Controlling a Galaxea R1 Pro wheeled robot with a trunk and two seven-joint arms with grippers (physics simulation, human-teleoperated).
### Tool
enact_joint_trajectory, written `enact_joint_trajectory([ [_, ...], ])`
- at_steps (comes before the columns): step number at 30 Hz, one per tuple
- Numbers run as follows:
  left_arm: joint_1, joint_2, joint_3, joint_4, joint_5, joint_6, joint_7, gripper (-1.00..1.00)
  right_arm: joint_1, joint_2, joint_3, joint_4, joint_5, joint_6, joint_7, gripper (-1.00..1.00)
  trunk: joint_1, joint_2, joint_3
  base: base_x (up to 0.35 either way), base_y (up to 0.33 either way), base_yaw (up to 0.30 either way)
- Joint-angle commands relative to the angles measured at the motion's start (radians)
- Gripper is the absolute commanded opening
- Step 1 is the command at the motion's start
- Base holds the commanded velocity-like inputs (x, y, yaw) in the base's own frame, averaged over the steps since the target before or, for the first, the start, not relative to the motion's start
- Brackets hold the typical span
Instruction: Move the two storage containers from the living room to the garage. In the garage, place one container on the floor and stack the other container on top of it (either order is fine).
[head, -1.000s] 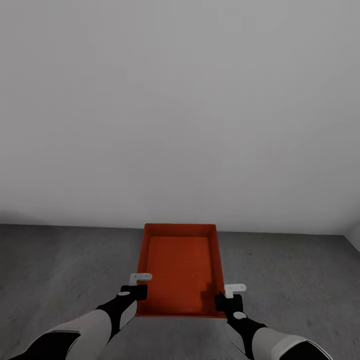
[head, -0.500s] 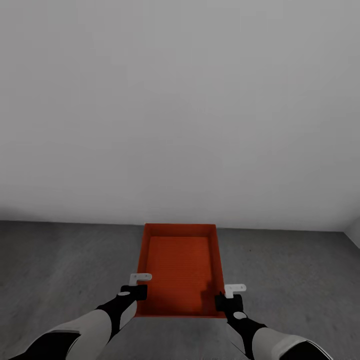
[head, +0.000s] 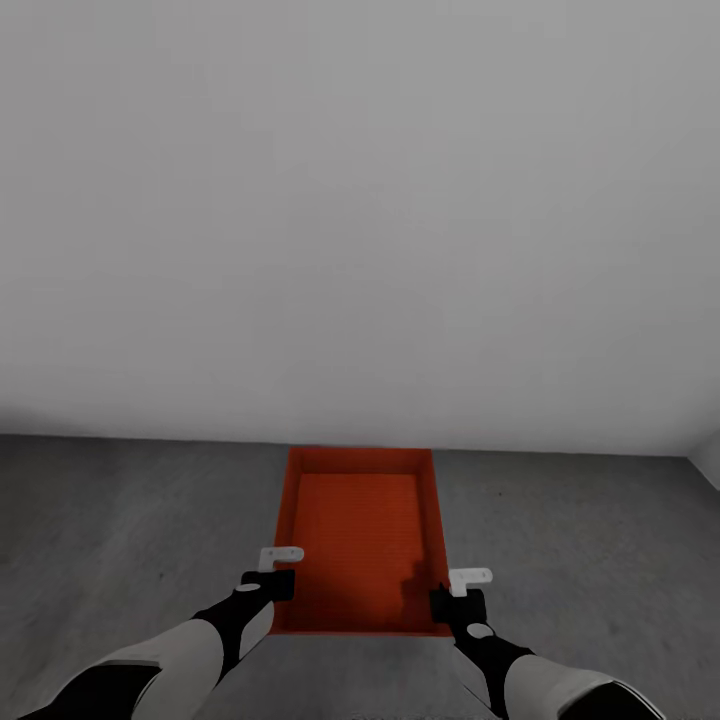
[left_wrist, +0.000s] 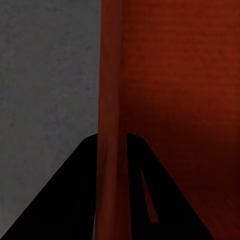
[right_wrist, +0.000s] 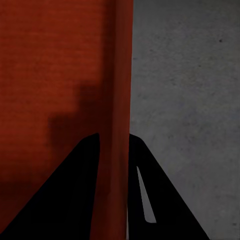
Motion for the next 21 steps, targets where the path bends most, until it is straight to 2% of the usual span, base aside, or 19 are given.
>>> enact_joint_trajectory([
  [1, -0.001, 0.046, 0.045, 0.003, 0.0, -0.004, 0.012, -1.0, -0.001, 0.001, -0.044, -0.002, 0.011, -0.028, 0.001, -1.0, 0.0, -0.002, -0.003, 0.0, 0.0, 0.0],
  [21, -0.001, 0.046, 0.045, 0.003, -0.001, 0.002, 0.013, -1.0, -0.001, 0.001, -0.044, -0.002, 0.011, -0.028, 0.001, -1.0, 0.0, -0.002, -0.035, 0.0, 0.0, 0.0],
])
